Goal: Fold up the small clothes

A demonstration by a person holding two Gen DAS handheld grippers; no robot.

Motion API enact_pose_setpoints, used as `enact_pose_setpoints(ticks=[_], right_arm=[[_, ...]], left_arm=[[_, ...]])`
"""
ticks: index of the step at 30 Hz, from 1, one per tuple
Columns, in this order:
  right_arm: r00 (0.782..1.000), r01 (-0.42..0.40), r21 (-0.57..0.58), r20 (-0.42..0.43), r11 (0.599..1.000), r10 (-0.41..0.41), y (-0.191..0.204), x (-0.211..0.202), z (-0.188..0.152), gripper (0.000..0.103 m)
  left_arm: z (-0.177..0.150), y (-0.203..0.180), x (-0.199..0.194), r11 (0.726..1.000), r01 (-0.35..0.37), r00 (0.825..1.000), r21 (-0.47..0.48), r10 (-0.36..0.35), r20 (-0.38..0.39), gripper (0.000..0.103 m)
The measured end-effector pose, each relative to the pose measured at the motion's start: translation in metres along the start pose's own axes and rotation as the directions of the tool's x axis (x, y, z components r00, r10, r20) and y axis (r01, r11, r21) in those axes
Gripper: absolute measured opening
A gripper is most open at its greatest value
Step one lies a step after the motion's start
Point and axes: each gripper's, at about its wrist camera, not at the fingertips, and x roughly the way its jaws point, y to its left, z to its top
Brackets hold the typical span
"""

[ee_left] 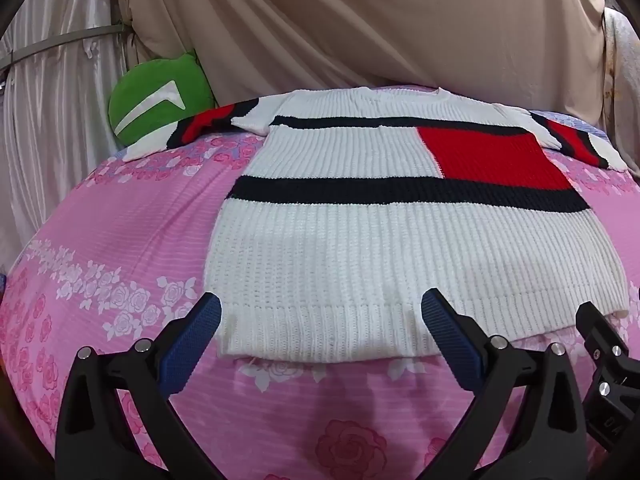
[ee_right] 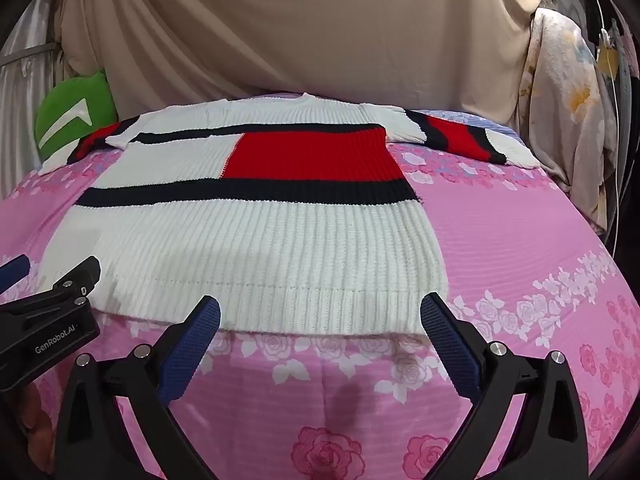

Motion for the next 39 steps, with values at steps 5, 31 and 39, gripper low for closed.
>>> enact_pose_setpoints(ticks=[5, 31, 39], right_arm=[[1.000, -0.008, 0.004, -0.004, 1.000, 0.008, -0.003, -0.002, 0.001, 0.098], [1.000, -0.015, 0.017, -0.007, 1.000, 0.015, -0.001, -0.004, 0.002, 0.098], [1.000, -0.017, 0.017, -0.007, 1.000, 0.017, -0.002, -0.004, 0.001, 0.098]], left_arm=[[0.006, 0.001, -0.005, 1.000, -0.004, 1.000, 0.010, 0.004, 0.002, 0.098], [-0.002, -0.016, -0.011, 0.999, -0.015, 1.000, 0.047, 0.014, 0.018, 0.098], [-0.003, -0.016, -0.010, 0.999, -0.016, 1.000, 0.047, 0.016, 0.017, 0.098]])
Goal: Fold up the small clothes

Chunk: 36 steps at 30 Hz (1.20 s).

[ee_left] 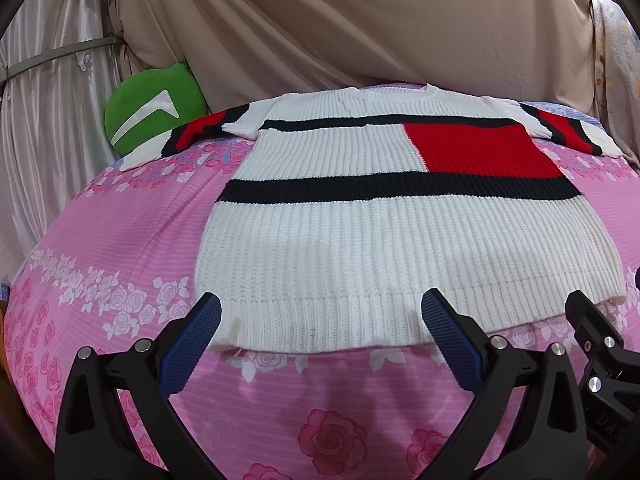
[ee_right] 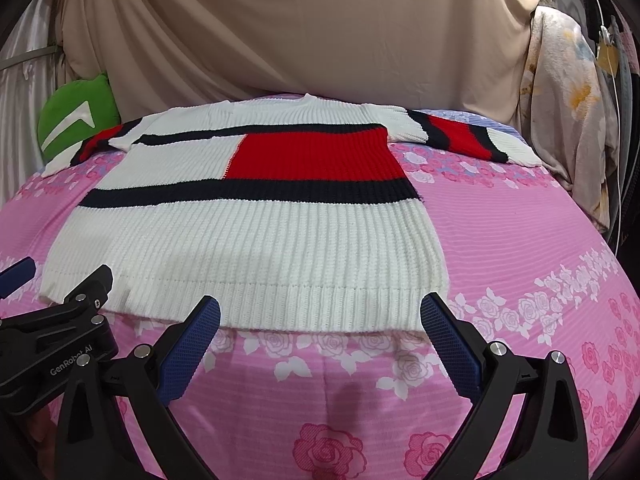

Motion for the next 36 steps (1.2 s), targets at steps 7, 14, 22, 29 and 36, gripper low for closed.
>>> enact_pose_setpoints(ticks=[7, 14, 22, 29, 36], right_arm=[[1.000, -0.001, -0.004, -0.004, 1.000, 0.001, 0.0016, 0.0018, 0.0003, 0.098], [1.000, -0.003, -0.007, -0.007, 1.000, 0.003, 0.0019, 0.0026, -0.0006, 0.098], [1.000, -0.003, -0.006, -0.005, 1.000, 0.003, 0.0022, 0.0024, -0.0006, 0.098], [1.000, -0.003, -0.004, -0.004, 1.000, 0.003, 0.0014, 0.0027, -0.0008, 0.098], [1.000, -0.003, -0.004, -0.004, 1.000, 0.003, 0.0015, 0.0027, -0.0008, 0.098]], left_arm=[[-0.0020, 0.0002, 0.0004, 1.000, 0.001, 1.000, 0.005, -0.001, -0.002, 0.098], [-0.0030, -0.0005, 0.0016, 1.000, 0.001, 1.000, 0.009, -0.001, -0.008, 0.098], [-0.0026, -0.0005, 0.0017, 1.000, 0.001, 1.000, 0.009, -0.001, -0.007, 0.098], [-0.0023, -0.0004, 0.0017, 1.000, 0.001, 1.000, 0.010, -0.001, -0.008, 0.098], [-0.0028, -0.0003, 0.0018, 1.000, 0.001, 1.000, 0.010, -0.001, -0.008, 0.098]])
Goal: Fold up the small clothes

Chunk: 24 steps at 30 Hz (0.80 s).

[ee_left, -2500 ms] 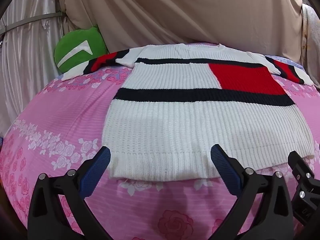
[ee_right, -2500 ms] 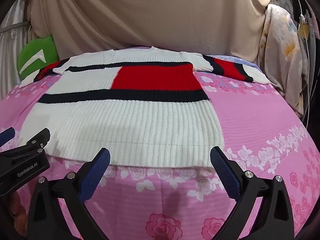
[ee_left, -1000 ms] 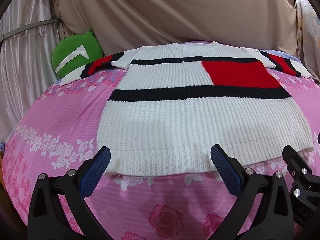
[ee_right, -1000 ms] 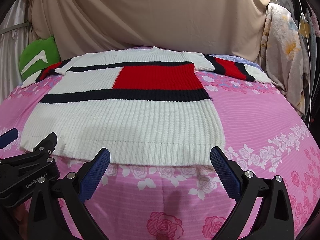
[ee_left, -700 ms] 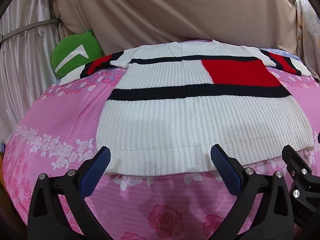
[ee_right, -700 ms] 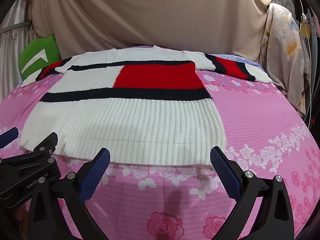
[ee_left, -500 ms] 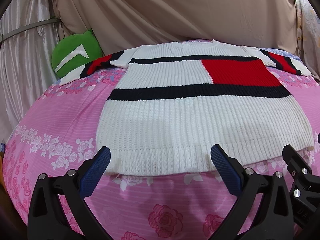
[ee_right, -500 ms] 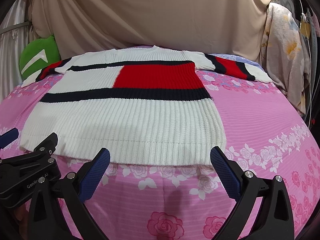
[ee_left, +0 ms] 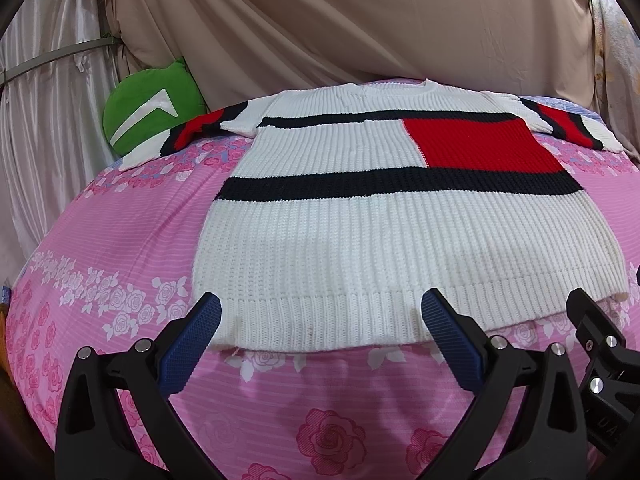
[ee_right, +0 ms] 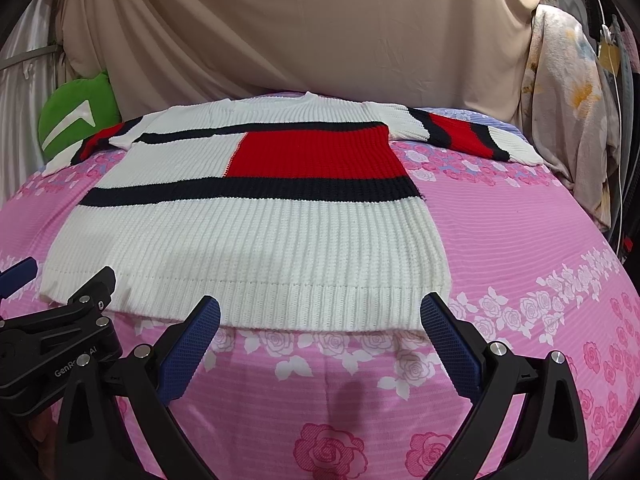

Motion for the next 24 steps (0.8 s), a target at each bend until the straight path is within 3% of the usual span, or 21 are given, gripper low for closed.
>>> enact_pose_setpoints(ticks=[24], right_arm=[[1.000, -0.007, 0.003, -0.002, 1.000, 0.007, -0.0014, 0.0005, 0.0001, 0.098]], left_arm=[[0.0003, -0.0003, 0.0006, 1.000, 0.003, 1.000, -0.001, -0.003, -0.006, 0.098]])
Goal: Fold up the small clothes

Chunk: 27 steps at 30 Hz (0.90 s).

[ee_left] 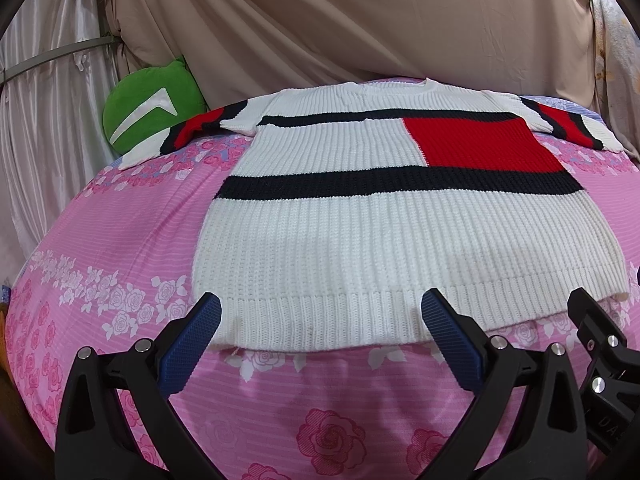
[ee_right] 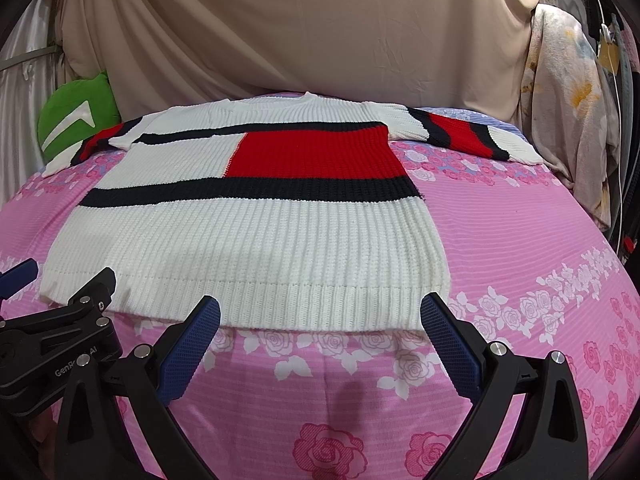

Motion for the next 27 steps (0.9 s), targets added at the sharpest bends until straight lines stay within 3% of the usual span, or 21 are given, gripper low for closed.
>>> enact_pose_setpoints(ticks=[8, 13, 18, 21, 24, 27], right_arm=[[0.994, -0.111, 0.053, -0.015, 0.992, 0.112, -0.035, 0.005, 0.014, 0.098], [0.999, -0.016, 0.091, 0.038, 0.996, 0.013, -0.108, 0.021, 0.062, 0.098], [0.994, 0.061, 0.181, 0.079, 0.982, -0.076, -0.197, 0.069, 0.119, 0.098], [0.992, 0.100, 0.270, 0.047, 0.958, -0.117, -0.253, 0.114, 0.148, 0.098], [0.989, 0.126, 0.382, 0.022, 0.915, -0.146, -0.304, 0.154, 0.167, 0.098], [0.986, 0.158, 0.470, -0.030, 0.869, -0.163, -0.348, 0.197, 0.182, 0.098]], left_arm=[[0.003, 0.018, 0.002, 0.994, 0.084, 0.996, -0.068, -0.085, -0.013, 0.098], [0.026, 0.035, -0.004, 0.996, 0.081, 0.996, -0.046, -0.080, 0.035, 0.098], [0.058, 0.054, 0.006, 0.995, 0.097, 0.994, -0.032, -0.095, 0.056, 0.098], [0.071, 0.062, 0.023, 0.994, 0.098, 0.995, -0.041, -0.097, 0.034, 0.098], [0.081, 0.072, 0.044, 0.990, 0.117, 0.993, -0.078, -0.118, -0.010, 0.098], [0.088, 0.082, 0.061, 0.991, 0.091, 0.995, -0.102, -0.095, -0.034, 0.098]])
